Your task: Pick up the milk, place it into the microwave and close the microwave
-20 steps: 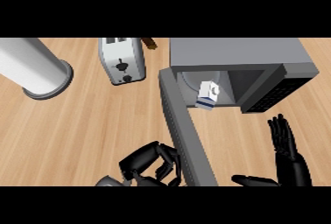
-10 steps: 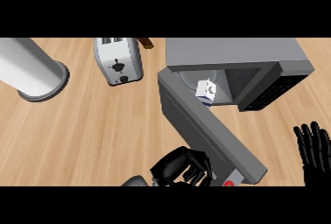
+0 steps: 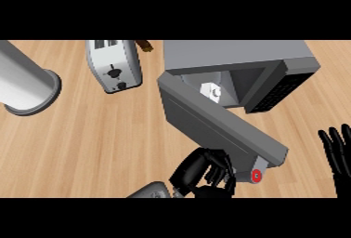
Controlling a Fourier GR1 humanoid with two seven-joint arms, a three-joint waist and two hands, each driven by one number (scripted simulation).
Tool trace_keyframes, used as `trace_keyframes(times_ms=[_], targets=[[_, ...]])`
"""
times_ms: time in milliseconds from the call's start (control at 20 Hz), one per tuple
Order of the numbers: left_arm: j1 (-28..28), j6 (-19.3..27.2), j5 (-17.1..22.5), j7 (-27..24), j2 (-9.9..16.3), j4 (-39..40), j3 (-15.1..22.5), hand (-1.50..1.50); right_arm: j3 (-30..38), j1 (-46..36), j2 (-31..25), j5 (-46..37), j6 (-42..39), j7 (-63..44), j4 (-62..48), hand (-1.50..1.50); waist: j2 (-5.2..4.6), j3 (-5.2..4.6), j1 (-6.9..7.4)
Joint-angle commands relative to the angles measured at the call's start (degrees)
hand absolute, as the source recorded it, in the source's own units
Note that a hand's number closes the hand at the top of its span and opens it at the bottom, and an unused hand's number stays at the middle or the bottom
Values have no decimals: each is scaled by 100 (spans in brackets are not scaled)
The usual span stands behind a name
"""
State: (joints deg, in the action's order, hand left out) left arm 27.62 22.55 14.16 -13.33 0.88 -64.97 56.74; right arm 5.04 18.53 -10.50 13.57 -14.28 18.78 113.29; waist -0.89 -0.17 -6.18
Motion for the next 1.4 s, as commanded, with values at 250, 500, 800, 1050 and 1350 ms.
trace_keyframes(times_ms=[250,500,800,1050,1350], targets=[[1088,715,1058,-372,-85,239,-28,150,-103,-148,-516,518,-663,-377,504,-150,-66,-8,-398],[1499,1017,1534,-302,-86,609,-266,150,-220,-191,-557,738,-711,-598,854,-150,-126,-13,-692],[2000,1083,2219,-304,-87,975,-700,150,-212,-314,-587,1124,-754,-755,955,-150,-235,-12,-878],[2144,1084,2749,-818,-88,1070,-1109,150,-233,-340,-669,1323,-789,-934,1005,-150,-304,-21,-962],[2430,953,3103,-1086,-88,1580,-1284,150,-147,-504,-783,1534,-725,-1119,1253,-150,-358,-21,-1099]])
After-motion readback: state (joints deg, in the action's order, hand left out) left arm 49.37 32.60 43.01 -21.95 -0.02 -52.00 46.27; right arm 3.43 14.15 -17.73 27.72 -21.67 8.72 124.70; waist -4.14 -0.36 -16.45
